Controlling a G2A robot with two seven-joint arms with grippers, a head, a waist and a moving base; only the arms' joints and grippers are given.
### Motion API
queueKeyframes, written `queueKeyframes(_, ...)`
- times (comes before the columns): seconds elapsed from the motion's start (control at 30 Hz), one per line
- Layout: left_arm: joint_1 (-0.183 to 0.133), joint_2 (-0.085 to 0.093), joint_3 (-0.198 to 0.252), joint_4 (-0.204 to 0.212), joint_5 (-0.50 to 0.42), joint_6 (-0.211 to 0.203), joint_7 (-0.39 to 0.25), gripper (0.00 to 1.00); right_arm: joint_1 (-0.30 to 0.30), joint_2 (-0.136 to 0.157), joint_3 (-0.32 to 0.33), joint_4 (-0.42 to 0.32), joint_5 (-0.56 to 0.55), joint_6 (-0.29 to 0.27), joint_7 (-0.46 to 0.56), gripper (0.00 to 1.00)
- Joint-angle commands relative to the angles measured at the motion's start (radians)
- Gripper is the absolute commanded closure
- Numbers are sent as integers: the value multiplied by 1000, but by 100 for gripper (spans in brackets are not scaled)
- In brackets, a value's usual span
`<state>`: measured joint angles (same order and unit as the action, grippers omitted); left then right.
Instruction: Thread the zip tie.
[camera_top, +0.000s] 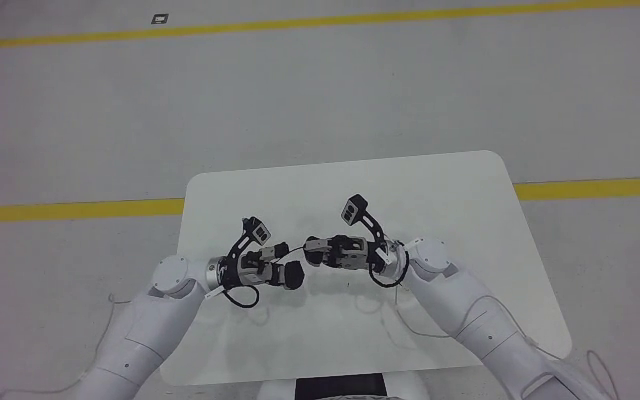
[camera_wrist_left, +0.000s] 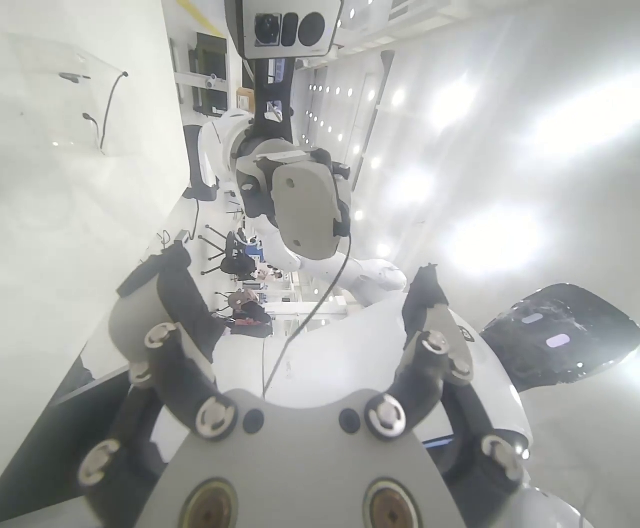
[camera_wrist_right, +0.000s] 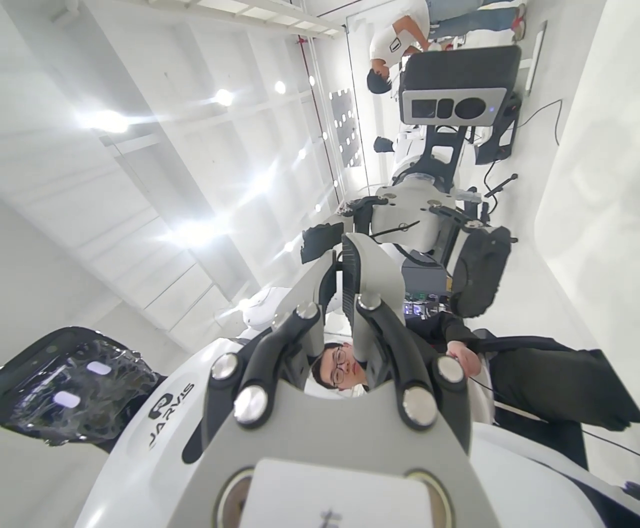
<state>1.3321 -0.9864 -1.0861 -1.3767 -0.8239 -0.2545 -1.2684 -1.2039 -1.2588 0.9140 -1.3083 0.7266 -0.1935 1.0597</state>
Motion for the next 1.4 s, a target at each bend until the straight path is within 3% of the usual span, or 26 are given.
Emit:
queueKeyframes(0.0,0,0,1,-2,-1,2,-1,0,-3,0,3,-3,3,-2,2,100)
queueKeyframes(0.47,-6,-1,8,1,-6,-2,-3,0,7,-8,-19,0,-30,25,-1,100)
queueKeyframes(0.57,-6,0,1,6,-5,-3,-2,20,8,-7,-19,-1,-48,31,-8,100)
queueKeyframes(0.63,-5,2,-2,7,-3,-2,-2,43,6,-6,-15,-2,-53,32,-10,100)
queueKeyframes(0.67,-5,2,-4,7,2,-2,0,47,6,-5,-12,-2,-57,32,-11,100)
queueKeyframes(0.9,-3,9,-13,0,46,8,15,62,1,4,8,-18,-113,46,-14,100)
queueKeyframes(1.3,-2,13,-9,1,87,19,39,71,-14,20,28,-51,-189,78,-7,100)
queueKeyframes(1.37,-2,13,-9,0,91,20,42,76,-16,22,30,-56,-202,84,-7,100)
